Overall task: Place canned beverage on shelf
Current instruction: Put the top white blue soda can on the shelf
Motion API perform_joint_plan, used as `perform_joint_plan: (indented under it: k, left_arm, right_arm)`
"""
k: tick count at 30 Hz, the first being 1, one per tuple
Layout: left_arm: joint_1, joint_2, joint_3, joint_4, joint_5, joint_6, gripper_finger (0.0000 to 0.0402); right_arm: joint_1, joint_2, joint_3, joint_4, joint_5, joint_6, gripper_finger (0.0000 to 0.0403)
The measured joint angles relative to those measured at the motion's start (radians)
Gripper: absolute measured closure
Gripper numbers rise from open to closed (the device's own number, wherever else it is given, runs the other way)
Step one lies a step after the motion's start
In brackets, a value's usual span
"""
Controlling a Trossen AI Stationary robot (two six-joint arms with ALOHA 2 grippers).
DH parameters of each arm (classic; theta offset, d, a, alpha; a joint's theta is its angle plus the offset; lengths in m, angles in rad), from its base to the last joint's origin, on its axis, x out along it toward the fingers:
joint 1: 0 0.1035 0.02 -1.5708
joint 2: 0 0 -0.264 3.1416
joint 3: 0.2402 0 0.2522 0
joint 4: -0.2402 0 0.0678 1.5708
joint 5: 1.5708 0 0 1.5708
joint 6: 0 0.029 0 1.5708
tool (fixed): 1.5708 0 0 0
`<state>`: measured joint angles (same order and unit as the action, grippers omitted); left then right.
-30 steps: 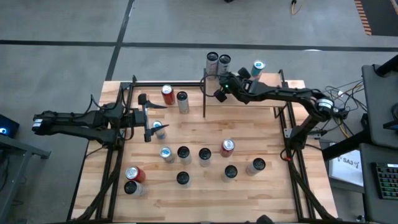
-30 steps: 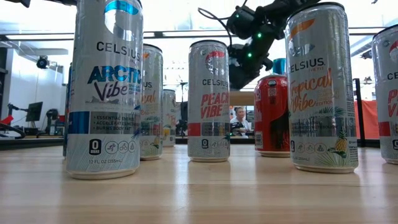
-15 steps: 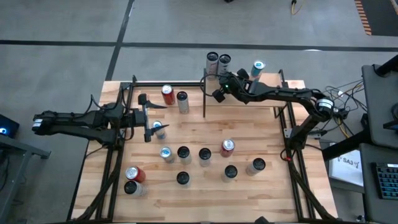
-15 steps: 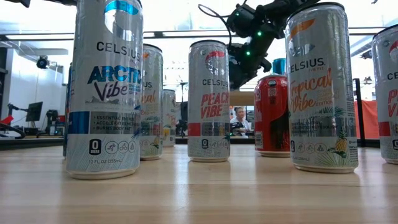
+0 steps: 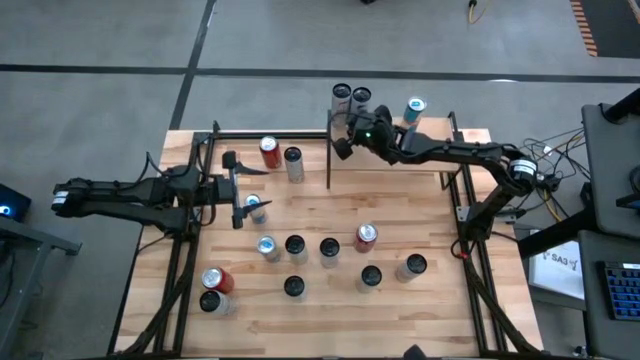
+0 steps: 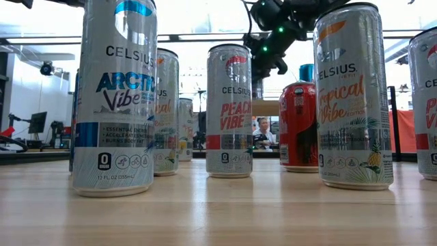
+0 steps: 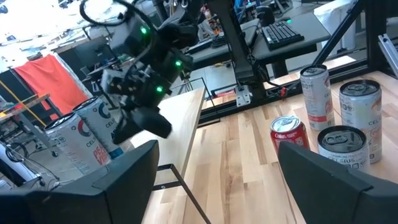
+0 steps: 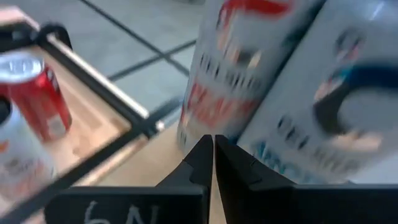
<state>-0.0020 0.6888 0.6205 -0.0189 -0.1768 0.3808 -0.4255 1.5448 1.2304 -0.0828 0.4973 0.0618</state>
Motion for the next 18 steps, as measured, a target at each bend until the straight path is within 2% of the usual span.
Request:
perform_joint_plan:
  k: [5, 9, 18]
  left_arm:
    - [0.000, 0.000, 0.000, 0.001, 0.000, 0.003, 0.0088]
    - [0.000, 0.000, 0.000, 0.001, 0.000, 0.004, 0.0088]
    - [0.000, 0.000, 0.000, 0.000, 0.000, 0.004, 0.0088]
  right_arm:
    - [-0.018, 0.000, 0.002, 0.062, 0.010, -0.007, 0.0394]
    - [-0.025, 0.000, 0.002, 0.062, 0.059, -0.003, 0.0394]
    - [-0.025, 0.001, 0.003, 0.062, 0.061, -0.001, 0.0394]
